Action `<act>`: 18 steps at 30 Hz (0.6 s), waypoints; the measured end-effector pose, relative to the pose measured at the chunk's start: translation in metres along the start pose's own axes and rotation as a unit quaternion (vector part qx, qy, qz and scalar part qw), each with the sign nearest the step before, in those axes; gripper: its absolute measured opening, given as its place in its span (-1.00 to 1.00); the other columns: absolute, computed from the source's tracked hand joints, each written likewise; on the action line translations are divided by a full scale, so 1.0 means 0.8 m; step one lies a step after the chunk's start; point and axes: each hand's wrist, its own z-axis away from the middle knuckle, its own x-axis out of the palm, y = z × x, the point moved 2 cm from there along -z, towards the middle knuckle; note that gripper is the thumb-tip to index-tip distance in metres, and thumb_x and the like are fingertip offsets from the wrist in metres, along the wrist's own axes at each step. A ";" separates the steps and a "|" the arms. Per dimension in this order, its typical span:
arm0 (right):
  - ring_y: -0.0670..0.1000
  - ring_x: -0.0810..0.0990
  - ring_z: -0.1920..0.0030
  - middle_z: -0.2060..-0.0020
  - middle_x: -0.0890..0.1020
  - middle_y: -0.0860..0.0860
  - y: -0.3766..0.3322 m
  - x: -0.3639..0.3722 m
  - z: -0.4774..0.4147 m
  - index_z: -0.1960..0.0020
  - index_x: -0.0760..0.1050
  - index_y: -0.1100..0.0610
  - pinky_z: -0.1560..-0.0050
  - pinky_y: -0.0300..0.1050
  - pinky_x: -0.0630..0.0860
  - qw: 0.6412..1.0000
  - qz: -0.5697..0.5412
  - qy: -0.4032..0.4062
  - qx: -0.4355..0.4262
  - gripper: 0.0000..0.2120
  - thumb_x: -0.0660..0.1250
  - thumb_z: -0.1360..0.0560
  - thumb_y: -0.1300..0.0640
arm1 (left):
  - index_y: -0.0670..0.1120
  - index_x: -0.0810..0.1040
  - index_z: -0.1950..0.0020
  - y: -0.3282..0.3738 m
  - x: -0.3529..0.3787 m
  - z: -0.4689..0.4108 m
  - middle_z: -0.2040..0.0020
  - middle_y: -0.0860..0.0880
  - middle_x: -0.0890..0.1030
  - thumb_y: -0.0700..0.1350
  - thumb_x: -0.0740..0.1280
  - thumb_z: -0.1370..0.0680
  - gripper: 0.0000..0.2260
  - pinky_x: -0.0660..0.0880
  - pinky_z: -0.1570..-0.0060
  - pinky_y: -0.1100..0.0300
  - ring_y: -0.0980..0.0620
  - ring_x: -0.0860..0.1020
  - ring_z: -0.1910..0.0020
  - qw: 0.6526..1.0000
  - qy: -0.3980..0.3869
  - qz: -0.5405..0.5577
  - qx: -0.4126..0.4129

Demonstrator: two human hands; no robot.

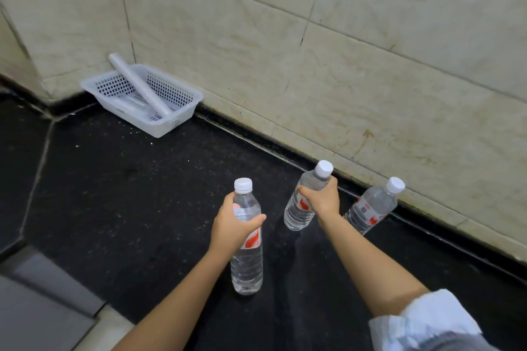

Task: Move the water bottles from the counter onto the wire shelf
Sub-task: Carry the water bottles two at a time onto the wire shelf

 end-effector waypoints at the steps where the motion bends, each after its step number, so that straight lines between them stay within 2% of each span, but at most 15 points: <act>1: 0.16 0.50 -0.15 -0.12 0.49 0.11 0.002 -0.003 0.003 -0.28 0.25 0.17 -0.22 0.09 0.44 1.000 0.004 0.002 -0.007 -0.35 0.48 -0.29 0.19 | -0.03 0.38 -0.26 0.001 0.000 0.000 -0.10 -0.05 0.56 -0.09 0.48 -0.32 -0.45 0.50 -0.09 0.04 -0.05 0.55 -0.07 1.000 -0.001 -0.002 0.000; 3: 0.13 0.49 -0.16 -0.10 0.48 0.07 0.004 -0.009 0.010 -0.30 0.25 0.18 -0.21 0.04 0.44 1.000 0.008 -0.002 -0.017 -0.35 0.48 -0.31 0.19 | -0.03 0.37 -0.26 0.002 -0.001 0.000 -0.10 -0.05 0.56 -0.08 0.48 -0.32 -0.45 0.49 -0.08 0.06 -0.05 0.55 -0.07 1.000 -0.003 -0.005 0.000; 7: 0.16 0.48 -0.19 -0.19 0.48 0.15 0.008 -0.017 0.027 -0.30 0.24 0.19 -0.17 0.00 0.43 1.000 0.004 0.012 -0.014 -0.35 0.47 -0.31 0.20 | -0.02 0.37 -0.27 0.005 0.000 0.005 -0.11 -0.05 0.56 -0.05 0.48 -0.32 -0.44 0.51 -0.11 -0.01 -0.06 0.55 -0.07 1.000 -0.006 -0.015 -0.001; 13: 0.13 0.49 -0.16 -0.15 0.51 0.12 0.027 -0.030 0.078 -0.30 0.26 0.19 -0.09 -0.11 0.38 0.999 0.003 0.038 -0.021 -0.35 0.49 -0.31 0.17 | 0.01 0.35 -0.27 0.009 0.001 0.021 -0.14 -0.03 0.55 -0.03 0.48 -0.32 -0.43 0.50 -0.13 -0.04 -0.05 0.54 -0.10 0.999 -0.029 -0.029 0.022; 18: 0.15 0.55 -0.12 -0.07 0.58 0.12 0.058 -0.063 0.121 -0.16 0.39 0.15 -0.19 0.11 0.48 0.998 0.003 0.059 0.016 -0.47 0.51 -0.26 0.16 | 0.05 0.33 -0.28 0.004 0.002 0.037 -0.18 -0.03 0.52 -0.03 0.48 -0.32 -0.42 0.48 -0.16 -0.07 -0.05 0.51 -0.15 0.997 -0.046 -0.029 0.049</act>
